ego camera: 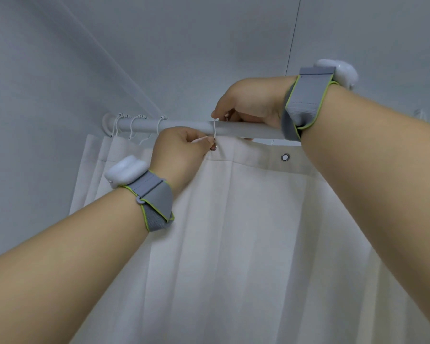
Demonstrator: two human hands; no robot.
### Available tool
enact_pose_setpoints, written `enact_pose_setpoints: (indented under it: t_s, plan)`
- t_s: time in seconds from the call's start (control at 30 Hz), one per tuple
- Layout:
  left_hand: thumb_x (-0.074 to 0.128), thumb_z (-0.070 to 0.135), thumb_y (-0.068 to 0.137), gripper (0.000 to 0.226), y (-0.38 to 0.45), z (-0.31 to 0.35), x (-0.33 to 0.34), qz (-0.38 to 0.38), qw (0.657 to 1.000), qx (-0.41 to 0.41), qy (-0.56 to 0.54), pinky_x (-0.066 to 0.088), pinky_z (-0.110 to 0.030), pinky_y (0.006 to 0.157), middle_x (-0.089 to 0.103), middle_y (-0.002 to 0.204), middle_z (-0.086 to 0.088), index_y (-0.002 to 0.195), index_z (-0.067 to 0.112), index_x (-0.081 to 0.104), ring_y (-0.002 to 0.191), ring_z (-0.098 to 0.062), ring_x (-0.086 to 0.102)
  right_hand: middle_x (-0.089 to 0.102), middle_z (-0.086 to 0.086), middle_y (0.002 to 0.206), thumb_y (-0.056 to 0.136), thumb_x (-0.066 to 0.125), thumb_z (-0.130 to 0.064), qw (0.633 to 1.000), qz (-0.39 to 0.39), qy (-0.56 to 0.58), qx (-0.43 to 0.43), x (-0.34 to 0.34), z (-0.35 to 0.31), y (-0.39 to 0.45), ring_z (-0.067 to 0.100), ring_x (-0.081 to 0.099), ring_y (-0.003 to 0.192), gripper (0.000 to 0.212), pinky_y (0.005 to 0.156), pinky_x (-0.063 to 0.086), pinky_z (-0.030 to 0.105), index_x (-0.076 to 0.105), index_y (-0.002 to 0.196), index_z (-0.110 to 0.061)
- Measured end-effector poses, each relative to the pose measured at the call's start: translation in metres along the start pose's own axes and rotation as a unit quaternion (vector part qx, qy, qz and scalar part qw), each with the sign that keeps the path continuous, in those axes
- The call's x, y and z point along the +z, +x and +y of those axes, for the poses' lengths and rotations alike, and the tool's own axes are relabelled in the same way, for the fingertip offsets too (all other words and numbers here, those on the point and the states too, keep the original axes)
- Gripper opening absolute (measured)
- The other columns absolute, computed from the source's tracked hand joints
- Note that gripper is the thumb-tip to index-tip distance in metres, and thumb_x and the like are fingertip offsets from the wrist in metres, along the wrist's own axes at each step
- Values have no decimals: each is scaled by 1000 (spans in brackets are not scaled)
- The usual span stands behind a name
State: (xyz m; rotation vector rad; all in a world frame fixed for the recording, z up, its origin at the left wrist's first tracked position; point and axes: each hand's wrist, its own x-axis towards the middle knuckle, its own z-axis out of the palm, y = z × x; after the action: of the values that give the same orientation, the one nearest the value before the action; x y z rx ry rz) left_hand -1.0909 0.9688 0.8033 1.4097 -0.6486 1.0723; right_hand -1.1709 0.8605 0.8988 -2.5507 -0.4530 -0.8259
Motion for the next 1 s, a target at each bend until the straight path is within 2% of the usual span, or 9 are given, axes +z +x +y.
enact_pose_setpoints:
  t_s: [0.17, 0.23, 0.37, 0.53, 0.63, 0.7, 0.8, 0.9, 1.0]
  plan:
    - [69, 19, 83, 22, 2, 10, -2, -18, 999, -39, -13, 30, -23, 50, 46, 34, 12, 61, 20, 70, 37, -2, 36, 57, 22, 91, 91, 56, -18, 1000, -26, 0, -6, -2, 0, -1, 31, 51, 76, 16, 72, 43, 40, 59, 81, -5]
    - [70, 20, 82, 19, 0, 10, 1, 3, 999, -36, -12, 38, -25, 54, 55, 43, 11, 62, 19, 72, 44, -3, 45, 57, 23, 96, 92, 55, -19, 999, -45, -5, -1, -2, 0, -2, 31, 51, 79, 15, 75, 42, 41, 60, 90, -4]
    - [72, 24, 78, 19, -3, 8, 7, 55, 998, -35, -15, 52, -38, 72, 66, 63, -2, 58, 22, 72, 66, -18, 57, 56, 20, 88, 93, 53, -15, 999, -44, 17, 3, -2, 0, 0, 28, 49, 64, 15, 66, 42, 33, 57, 83, -5]
    - [74, 24, 76, 15, -2, 14, 11, 21, 998, -59, -12, 37, -25, 60, 55, 56, -3, 71, 9, 75, 54, -17, 45, 59, 17, 84, 90, 60, -15, 999, -29, -16, -15, -1, -1, 6, 32, 57, 77, 19, 75, 49, 46, 58, 73, -6]
    - [74, 24, 78, 16, -1, 15, 7, -1, 998, -62, 13, 35, -24, 59, 53, 55, -1, 73, 9, 74, 54, -16, 45, 60, 11, 70, 87, 68, -25, 998, -34, -42, -29, -2, 3, 9, 27, 58, 65, 26, 67, 53, 36, 58, 71, -7]
    - [72, 25, 79, 20, -1, 13, 5, -10, 998, -46, 43, 35, -26, 62, 55, 60, -5, 72, 6, 74, 59, -17, 46, 65, 10, 76, 84, 70, -24, 997, -63, -36, -32, -5, 5, 7, 22, 61, 66, 20, 67, 54, 32, 65, 81, -5]
    - [71, 24, 80, 20, 0, 9, 4, -10, 997, -32, 64, 33, -24, 62, 54, 58, -4, 71, 6, 73, 59, -17, 45, 69, 14, 93, 80, 70, -2, 992, -113, -45, -26, -9, 7, 5, 20, 65, 75, 27, 70, 56, 31, 65, 107, 1]
    - [70, 26, 80, 16, -3, 6, 3, -4, 995, 6, 101, 38, -26, 62, 58, 59, -1, 67, 16, 72, 60, -16, 49, 68, 21, 104, 81, 65, 8, 991, -124, -31, -30, -11, 9, 5, 25, 67, 83, 31, 82, 56, 39, 62, 111, 3]
    - [69, 23, 78, 8, -7, 1, -6, 19, 992, 59, 108, 49, -32, 71, 68, 72, 4, 72, 19, 72, 68, -16, 59, 71, 18, 100, 84, 65, 2, 992, -119, -3, -36, -12, 11, 4, 25, 69, 84, 27, 83, 57, 39, 62, 111, 9]
